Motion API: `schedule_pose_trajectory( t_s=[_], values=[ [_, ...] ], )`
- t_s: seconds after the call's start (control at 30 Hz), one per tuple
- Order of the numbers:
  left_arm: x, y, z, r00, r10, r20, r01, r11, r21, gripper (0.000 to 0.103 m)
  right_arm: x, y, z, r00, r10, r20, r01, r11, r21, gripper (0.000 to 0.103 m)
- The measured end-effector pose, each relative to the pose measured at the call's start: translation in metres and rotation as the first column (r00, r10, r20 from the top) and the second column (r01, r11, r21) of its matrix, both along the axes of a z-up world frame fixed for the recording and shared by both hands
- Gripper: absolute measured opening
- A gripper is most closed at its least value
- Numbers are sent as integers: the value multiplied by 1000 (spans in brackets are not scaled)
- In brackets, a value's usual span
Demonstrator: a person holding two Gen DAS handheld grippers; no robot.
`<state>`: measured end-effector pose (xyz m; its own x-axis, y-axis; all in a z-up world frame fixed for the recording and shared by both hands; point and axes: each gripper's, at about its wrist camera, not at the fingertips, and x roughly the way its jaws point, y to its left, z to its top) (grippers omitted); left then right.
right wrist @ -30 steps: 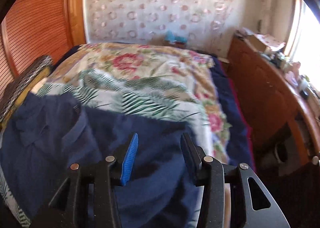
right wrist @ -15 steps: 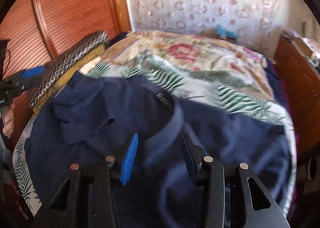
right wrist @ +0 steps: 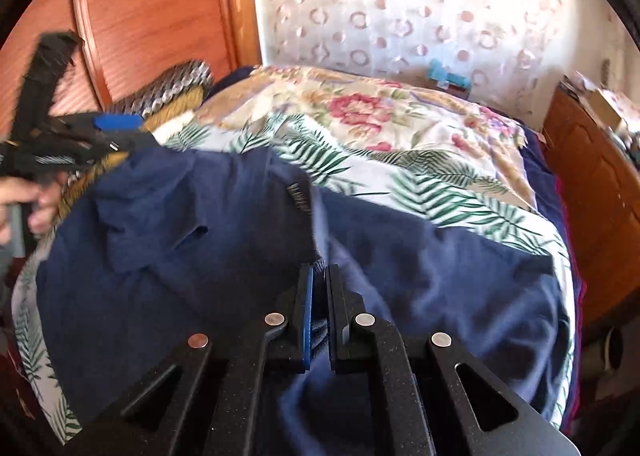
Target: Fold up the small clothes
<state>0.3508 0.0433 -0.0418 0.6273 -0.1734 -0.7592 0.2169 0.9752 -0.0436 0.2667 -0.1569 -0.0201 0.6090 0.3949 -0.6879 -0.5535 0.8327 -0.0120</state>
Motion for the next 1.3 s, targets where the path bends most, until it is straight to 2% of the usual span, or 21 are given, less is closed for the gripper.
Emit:
schedule_pose_trajectory(
  t_s=[0.1, 0.13, 0.23, 0.33, 0.37, 0.4, 0.43, 0.47, 0.5, 0.67, 0.83, 1.03, 1.13, 1.27, 1.3],
  values=[
    [26, -10, -18, 996, -14, -91, 16, 1000, 14, 56, 3, -8, 2, 1000, -10, 7, 10, 1000, 6, 5],
    [32, -13, -23, 993, -21, -115, 23, 1000, 18, 56, 1, -8, 1, 1000, -10, 8, 10, 1000, 6, 5],
    [45, -22, -43, 982, -15, -191, 33, 995, 91, 56, 0, -7, -2, 1000, -7, 16, 7, 1000, 5, 5],
    [41, -24, -42, 981, -28, -194, 50, 992, 113, 56, -1, -7, -6, 1000, -3, 20, 3, 1000, 0, 5],
    [40, -24, -41, 980, -35, -197, 58, 992, 110, 49, -2, -9, -7, 1000, -2, 18, 2, 1000, 0, 5],
    [37, -25, -40, 979, -46, -196, 69, 991, 110, 32, -2, -10, -8, 1000, -2, 18, 2, 1000, -3, 5],
    [33, -25, -40, 979, -57, -195, 80, 991, 110, 25, -2, -10, -7, 1000, -3, 19, 3, 1000, -4, 5],
    [28, -24, -38, 981, -57, -186, 79, 990, 114, 12, -2, -12, -7, 1000, -3, 21, 3, 1000, -2, 5],
    [23, -24, -36, 984, -52, -172, 75, 989, 125, 6, -3, -13, -6, 1000, -6, 25, 6, 1000, 4, 5],
    [-17, -21, -8, 998, -50, -40, 55, 990, 129, 4, -16, -17, 3, 999, -28, 36, 26, 999, 33, 5],
    [-83, -11, 23, 995, -49, 81, 42, 995, 95, 3, -43, -18, 12, 997, -16, 80, 13, 999, 48, 5],
    [-152, 2, 24, 993, -45, 110, 39, 997, 61, 4, -94, -31, 21, 992, -9, 125, -3, 995, 96, 5],
    [-186, 6, 17, 993, -41, 111, 35, 998, 57, 4, -120, -40, 15, 991, -2, 133, -12, 994, 108, 5],
    [-210, 14, 9, 995, -33, 93, 31, 999, 24, 4, -150, -54, 0, 994, 6, 113, -20, 992, 125, 5],
    [-215, 15, 8, 995, -34, 91, 33, 999, 19, 7, -156, -57, -6, 995, 10, 99, -23, 992, 126, 5]
  ],
)
